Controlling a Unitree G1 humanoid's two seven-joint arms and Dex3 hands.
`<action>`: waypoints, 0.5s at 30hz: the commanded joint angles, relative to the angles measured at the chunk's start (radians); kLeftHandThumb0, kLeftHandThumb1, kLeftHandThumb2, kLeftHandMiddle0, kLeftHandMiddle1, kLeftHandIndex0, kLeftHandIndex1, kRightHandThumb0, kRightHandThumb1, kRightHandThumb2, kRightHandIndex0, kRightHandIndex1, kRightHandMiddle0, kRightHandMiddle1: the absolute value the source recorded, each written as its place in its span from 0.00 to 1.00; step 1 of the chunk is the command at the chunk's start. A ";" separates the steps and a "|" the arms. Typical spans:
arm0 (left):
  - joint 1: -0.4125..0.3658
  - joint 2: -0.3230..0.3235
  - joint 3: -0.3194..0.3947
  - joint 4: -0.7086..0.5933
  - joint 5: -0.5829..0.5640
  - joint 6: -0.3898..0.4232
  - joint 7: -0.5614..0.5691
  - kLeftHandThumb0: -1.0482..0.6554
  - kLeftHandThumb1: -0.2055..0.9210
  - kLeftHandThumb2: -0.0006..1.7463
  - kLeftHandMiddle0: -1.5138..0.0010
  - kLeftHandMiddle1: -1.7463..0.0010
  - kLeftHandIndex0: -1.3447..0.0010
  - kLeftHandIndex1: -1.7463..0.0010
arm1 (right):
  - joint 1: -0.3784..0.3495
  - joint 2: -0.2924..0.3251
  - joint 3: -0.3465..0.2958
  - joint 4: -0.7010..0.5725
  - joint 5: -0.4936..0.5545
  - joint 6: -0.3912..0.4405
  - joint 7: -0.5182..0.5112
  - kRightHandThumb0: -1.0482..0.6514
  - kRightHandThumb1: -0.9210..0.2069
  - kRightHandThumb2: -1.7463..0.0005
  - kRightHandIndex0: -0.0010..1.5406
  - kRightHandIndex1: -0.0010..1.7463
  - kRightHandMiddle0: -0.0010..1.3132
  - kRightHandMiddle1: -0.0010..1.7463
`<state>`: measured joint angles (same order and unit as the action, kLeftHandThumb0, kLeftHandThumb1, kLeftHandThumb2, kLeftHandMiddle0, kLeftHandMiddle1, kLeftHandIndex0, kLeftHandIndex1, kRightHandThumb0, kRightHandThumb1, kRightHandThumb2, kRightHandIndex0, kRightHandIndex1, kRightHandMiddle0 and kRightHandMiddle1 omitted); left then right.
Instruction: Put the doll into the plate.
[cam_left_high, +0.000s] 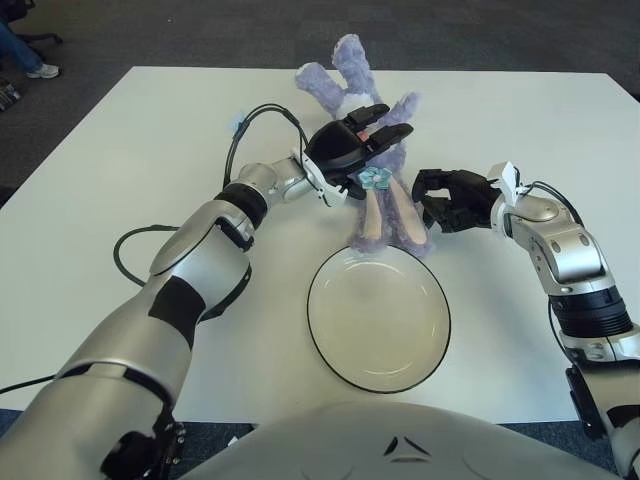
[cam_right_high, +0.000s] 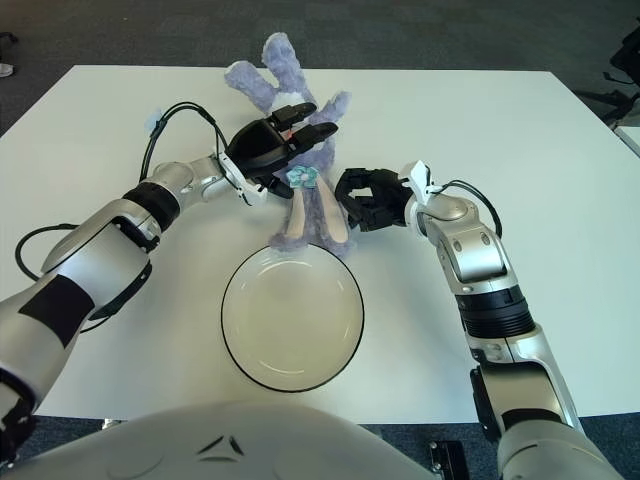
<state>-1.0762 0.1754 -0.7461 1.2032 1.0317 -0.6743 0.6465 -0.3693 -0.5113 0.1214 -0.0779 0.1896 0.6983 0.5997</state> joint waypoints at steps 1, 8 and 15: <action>-0.030 -0.010 -0.011 0.024 -0.005 0.020 -0.012 0.32 0.54 0.50 0.86 0.95 1.00 0.85 | 0.054 0.021 0.019 0.055 0.026 0.024 0.036 0.41 0.17 0.63 0.56 1.00 0.34 0.90; -0.037 -0.017 -0.024 0.037 -0.003 0.025 -0.006 0.35 0.47 0.54 0.85 0.94 1.00 0.83 | 0.054 0.025 0.011 0.077 0.039 0.009 0.054 0.60 0.29 0.49 0.34 0.91 0.27 0.92; -0.049 -0.023 -0.053 0.052 0.011 0.036 0.013 0.38 0.45 0.55 0.85 0.94 1.00 0.85 | 0.063 0.024 0.004 0.063 0.034 0.017 0.040 0.61 0.28 0.46 0.24 0.97 0.23 0.97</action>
<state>-1.0947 0.1545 -0.7854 1.2420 1.0321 -0.6465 0.6458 -0.3661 -0.4971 0.1000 -0.0417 0.2239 0.6707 0.6396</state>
